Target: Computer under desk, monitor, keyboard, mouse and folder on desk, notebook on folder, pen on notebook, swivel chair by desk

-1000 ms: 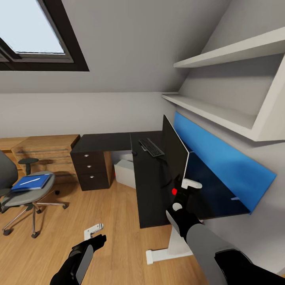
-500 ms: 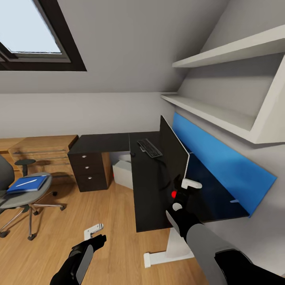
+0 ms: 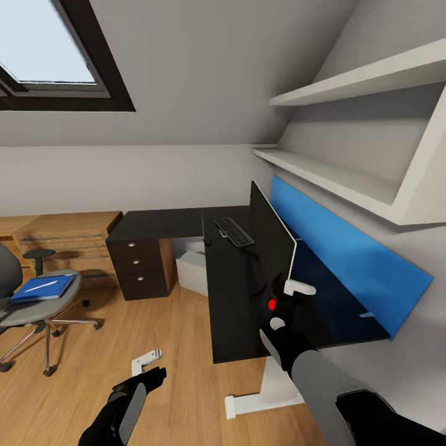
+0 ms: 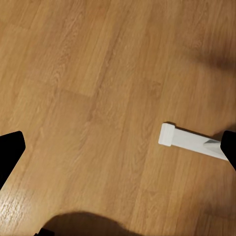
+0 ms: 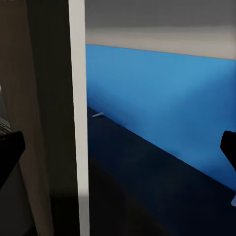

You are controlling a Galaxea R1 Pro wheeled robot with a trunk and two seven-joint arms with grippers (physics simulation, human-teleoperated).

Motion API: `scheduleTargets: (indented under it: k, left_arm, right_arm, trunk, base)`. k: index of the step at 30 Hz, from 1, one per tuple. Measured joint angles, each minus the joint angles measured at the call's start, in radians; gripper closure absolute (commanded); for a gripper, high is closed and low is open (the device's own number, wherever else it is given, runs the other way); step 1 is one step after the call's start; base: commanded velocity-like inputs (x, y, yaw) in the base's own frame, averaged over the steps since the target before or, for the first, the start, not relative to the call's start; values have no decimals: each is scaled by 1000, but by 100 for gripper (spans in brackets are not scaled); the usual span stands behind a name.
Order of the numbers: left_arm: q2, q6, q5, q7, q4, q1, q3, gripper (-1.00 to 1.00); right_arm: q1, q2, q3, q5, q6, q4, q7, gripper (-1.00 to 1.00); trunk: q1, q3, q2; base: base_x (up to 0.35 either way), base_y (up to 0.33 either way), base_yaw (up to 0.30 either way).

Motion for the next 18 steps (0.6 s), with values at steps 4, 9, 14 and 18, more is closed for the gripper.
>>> scheduleTargets:
  k: [4, 9, 14, 18]
  left_arm:
    - [0, 0, 0, 0, 0, 0, 0, -100]
    - [0, 0, 0, 0, 0, 0, 0, -100]
    - [0, 0, 0, 0, 0, 0, 0, -100]
    - [0, 0, 0, 0, 0, 0, 0, -100]
  right_arm:
    - [0, 0, 0, 0, 0, 0, 0, -100]
    - [0, 0, 0, 0, 0, 0, 0, -100]
    - [0, 0, 0, 0, 0, 0, 0, -100]
    - [0, 0, 0, 0, 0, 0, 0, -100]
  trunk:
    - [0, 0, 0]
    - [0, 0, 0]
    - [0, 0, 0]
    - [0, 0, 0]
  base:
    - [0, 0, 0]
    - [0, 0, 0]
    - [0, 0, 0]
    - [0, -19, 0]
